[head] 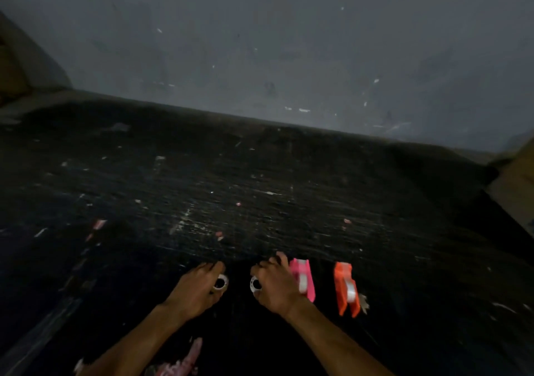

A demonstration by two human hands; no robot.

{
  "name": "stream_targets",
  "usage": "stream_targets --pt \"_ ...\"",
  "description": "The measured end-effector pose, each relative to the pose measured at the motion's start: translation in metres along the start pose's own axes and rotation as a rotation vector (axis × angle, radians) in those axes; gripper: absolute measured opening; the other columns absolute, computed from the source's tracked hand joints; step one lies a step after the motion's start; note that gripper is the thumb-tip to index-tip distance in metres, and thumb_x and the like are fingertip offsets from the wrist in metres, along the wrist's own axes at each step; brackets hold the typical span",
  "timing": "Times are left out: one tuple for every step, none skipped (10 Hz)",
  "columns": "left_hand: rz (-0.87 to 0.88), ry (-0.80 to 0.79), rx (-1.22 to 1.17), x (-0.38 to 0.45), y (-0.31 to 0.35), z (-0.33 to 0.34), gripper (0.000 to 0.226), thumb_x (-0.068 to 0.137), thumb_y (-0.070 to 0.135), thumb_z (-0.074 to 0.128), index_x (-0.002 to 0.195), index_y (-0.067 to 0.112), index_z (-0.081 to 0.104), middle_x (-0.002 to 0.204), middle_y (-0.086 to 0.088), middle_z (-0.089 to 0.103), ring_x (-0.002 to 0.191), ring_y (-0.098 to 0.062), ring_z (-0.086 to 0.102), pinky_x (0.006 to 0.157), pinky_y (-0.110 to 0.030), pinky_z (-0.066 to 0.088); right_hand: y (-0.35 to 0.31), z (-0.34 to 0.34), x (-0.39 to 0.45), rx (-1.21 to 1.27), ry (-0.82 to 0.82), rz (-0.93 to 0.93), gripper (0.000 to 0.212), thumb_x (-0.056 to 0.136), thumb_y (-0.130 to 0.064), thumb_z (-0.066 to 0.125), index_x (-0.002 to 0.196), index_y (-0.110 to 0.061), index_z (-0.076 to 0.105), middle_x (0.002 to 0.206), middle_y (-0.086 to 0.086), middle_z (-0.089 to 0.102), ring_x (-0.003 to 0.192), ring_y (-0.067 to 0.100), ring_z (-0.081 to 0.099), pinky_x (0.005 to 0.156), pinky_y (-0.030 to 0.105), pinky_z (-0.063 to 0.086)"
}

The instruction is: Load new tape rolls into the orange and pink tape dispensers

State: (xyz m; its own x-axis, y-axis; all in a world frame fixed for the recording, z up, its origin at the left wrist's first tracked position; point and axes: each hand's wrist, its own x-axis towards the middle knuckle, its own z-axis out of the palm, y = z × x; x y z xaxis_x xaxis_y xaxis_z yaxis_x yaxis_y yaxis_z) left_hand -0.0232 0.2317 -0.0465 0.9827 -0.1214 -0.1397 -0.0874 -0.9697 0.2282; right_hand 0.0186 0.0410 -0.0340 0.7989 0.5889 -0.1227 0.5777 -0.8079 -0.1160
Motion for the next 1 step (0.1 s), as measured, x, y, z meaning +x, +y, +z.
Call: stream_targets --pt "-0.01 -0.012 -0.048 -0.0042 -0.0026 0.0017 0.049 0.078 0.039 0.061 0.12 0.023 0.04 0.124 0.0 0.056 0.115 -0.02 0.05 0.086 -0.033 0.044 0.0019 -0.0014 -0.002 0.049 -0.034 0.039 0.052 0.073 -0.025 0.069 0.12 -0.015 0.049 0.123 0.012 0.059 0.119 0.031 0.045 0.116 0.046 0.012"
